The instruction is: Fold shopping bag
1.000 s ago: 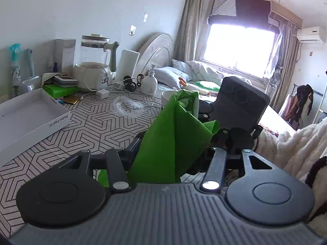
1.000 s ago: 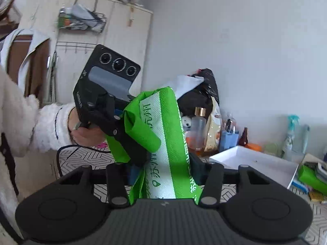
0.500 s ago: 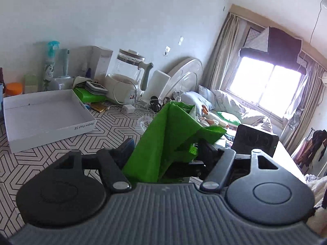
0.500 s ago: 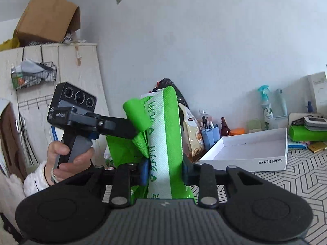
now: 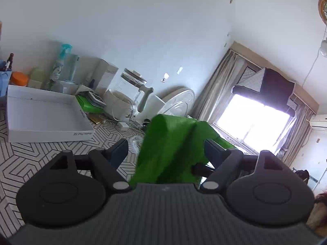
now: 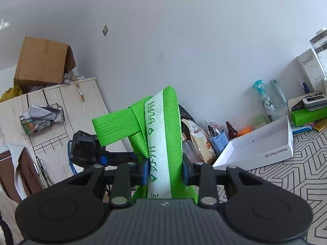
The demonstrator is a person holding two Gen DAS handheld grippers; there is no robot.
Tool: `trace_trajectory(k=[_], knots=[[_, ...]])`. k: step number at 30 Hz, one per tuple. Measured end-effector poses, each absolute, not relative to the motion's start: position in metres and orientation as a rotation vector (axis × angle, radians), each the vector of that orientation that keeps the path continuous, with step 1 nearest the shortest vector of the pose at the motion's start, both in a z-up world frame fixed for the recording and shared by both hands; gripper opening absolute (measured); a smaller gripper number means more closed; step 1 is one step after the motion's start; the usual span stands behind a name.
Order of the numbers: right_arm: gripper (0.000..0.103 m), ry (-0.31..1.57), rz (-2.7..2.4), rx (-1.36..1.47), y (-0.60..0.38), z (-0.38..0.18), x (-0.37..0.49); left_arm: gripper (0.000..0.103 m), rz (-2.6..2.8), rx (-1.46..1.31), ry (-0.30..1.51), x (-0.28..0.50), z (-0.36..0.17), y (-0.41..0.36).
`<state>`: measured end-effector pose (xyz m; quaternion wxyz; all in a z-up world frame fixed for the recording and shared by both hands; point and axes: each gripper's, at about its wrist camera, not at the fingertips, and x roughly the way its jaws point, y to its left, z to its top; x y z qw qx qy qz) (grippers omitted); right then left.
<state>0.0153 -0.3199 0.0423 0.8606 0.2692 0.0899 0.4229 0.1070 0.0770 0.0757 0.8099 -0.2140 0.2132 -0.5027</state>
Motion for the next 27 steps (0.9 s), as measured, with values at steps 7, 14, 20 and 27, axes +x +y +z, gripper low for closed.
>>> trace_trajectory(k=[7,14,20,27], knots=[[0.031,0.177,0.964,0.686,-0.345,0.038,0.013,0.081,-0.994,-0.673,0.511,0.13,0.056,0.084],[0.031,0.212,1.047,0.76,-0.358,0.028,0.018,0.067,-1.107,-0.608,0.624,0.132,0.042,0.051],[0.031,0.26,1.012,0.81,-0.364,0.014,0.028,0.062,-1.144,-0.445,0.548,0.099,0.05,0.027],[0.031,0.285,0.934,0.809,-0.358,0.007,0.027,0.049,-1.055,-0.317,0.482,0.083,0.057,0.018]])
